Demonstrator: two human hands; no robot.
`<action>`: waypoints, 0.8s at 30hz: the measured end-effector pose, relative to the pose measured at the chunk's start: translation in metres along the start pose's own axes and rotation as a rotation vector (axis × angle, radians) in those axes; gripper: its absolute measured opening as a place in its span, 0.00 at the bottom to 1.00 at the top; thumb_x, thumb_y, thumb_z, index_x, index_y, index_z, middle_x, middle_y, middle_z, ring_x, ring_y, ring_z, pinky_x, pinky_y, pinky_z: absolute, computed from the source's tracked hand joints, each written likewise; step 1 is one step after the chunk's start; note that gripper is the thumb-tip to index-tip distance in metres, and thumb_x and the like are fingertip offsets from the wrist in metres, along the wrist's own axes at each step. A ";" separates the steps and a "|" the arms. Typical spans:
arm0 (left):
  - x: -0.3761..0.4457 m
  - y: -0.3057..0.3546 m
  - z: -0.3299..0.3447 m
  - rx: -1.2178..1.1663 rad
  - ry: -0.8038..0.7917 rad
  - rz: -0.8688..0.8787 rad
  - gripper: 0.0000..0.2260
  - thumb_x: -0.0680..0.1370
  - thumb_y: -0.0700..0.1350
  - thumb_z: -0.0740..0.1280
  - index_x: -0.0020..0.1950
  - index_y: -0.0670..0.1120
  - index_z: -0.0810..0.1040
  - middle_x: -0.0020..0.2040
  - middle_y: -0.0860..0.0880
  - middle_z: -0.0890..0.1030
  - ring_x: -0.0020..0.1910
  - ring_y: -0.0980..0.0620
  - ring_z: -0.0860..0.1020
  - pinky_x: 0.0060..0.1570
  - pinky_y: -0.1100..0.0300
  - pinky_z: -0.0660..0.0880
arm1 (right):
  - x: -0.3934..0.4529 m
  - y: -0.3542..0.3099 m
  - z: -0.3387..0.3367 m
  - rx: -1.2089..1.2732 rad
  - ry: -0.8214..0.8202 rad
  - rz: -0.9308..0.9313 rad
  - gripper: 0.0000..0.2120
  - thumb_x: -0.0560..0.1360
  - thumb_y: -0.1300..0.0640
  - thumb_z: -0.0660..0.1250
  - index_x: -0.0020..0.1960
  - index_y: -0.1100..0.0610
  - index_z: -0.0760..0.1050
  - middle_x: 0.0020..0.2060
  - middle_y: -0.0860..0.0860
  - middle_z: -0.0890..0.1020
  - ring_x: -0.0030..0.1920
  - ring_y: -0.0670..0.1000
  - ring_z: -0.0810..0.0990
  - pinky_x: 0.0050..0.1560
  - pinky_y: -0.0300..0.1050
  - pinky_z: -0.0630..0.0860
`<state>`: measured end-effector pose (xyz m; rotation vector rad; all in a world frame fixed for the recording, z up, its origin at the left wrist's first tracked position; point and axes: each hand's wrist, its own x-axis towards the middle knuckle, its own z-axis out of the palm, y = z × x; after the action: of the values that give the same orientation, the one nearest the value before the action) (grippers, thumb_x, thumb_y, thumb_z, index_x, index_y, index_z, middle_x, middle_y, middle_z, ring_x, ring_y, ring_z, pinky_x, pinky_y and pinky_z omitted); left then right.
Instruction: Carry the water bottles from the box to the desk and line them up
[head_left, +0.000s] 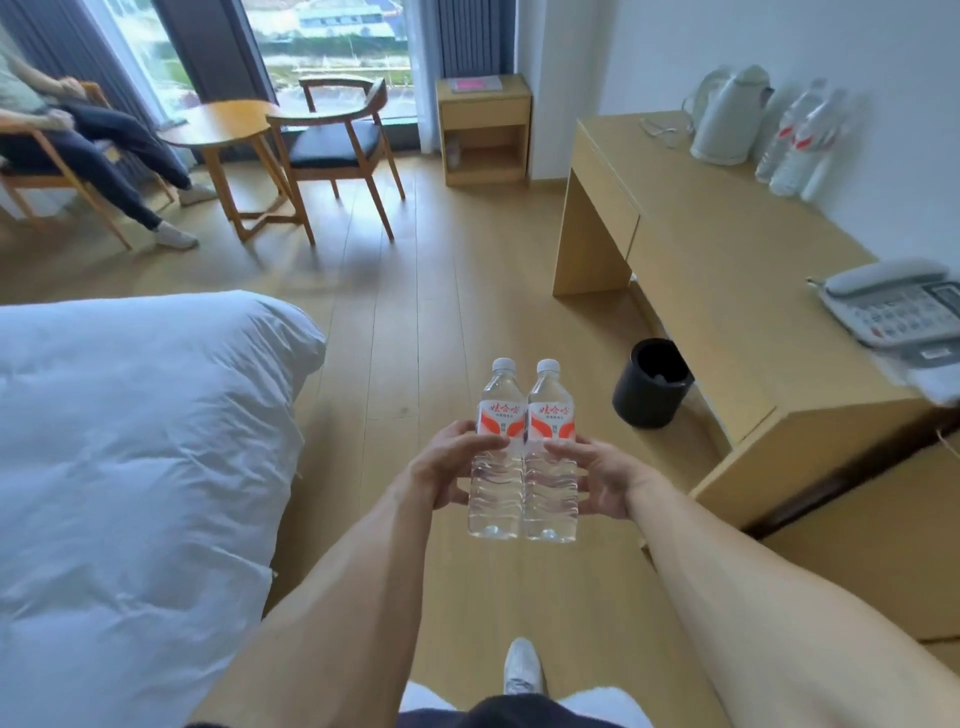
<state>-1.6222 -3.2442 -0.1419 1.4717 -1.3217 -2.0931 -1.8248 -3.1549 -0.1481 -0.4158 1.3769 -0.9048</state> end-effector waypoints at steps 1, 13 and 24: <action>0.010 0.011 0.002 -0.001 0.007 -0.006 0.20 0.75 0.44 0.75 0.65 0.48 0.75 0.58 0.44 0.83 0.55 0.44 0.82 0.52 0.38 0.80 | 0.009 -0.013 -0.006 -0.009 -0.004 0.002 0.31 0.62 0.51 0.80 0.64 0.52 0.77 0.53 0.54 0.86 0.52 0.59 0.86 0.46 0.58 0.83; 0.157 0.113 0.022 0.064 -0.056 -0.020 0.17 0.75 0.44 0.74 0.62 0.49 0.77 0.55 0.45 0.84 0.53 0.44 0.83 0.53 0.37 0.79 | 0.111 -0.115 -0.076 0.043 0.057 -0.032 0.28 0.63 0.50 0.80 0.62 0.50 0.79 0.52 0.53 0.87 0.48 0.57 0.87 0.44 0.58 0.83; 0.350 0.285 0.034 0.175 -0.324 0.046 0.24 0.66 0.49 0.77 0.61 0.53 0.78 0.53 0.47 0.86 0.53 0.45 0.83 0.46 0.41 0.82 | 0.230 -0.271 -0.140 0.161 0.304 -0.124 0.27 0.65 0.49 0.81 0.61 0.51 0.79 0.50 0.54 0.87 0.47 0.56 0.87 0.43 0.57 0.83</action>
<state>-1.8873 -3.6110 -0.1290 1.1823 -1.6748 -2.3072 -2.0538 -3.4592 -0.1282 -0.2486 1.5524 -1.2095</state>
